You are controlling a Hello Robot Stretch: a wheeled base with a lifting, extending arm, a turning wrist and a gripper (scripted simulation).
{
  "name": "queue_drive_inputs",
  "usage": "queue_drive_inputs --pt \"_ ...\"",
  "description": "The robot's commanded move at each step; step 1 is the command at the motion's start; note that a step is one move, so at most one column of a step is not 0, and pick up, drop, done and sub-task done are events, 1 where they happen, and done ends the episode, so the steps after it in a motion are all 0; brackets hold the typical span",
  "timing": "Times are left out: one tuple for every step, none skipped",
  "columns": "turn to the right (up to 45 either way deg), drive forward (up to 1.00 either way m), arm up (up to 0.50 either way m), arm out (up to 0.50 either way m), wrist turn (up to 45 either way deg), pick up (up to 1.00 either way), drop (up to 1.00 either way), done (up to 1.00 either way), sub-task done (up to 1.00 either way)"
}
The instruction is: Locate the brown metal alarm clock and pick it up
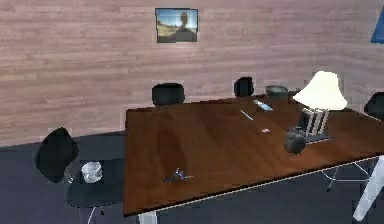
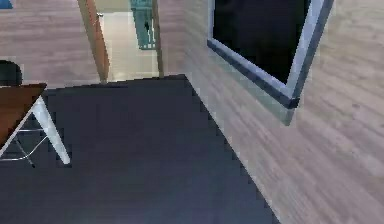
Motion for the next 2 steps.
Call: queue_drive_inputs --pt "-45.0 0.00 0.00 0.00 0.0 0.00 0.00 0.00 0.00" --pt "-12.0 0.00 0.00 0.00 0.0 0.00 0.00 0.00 0.00"
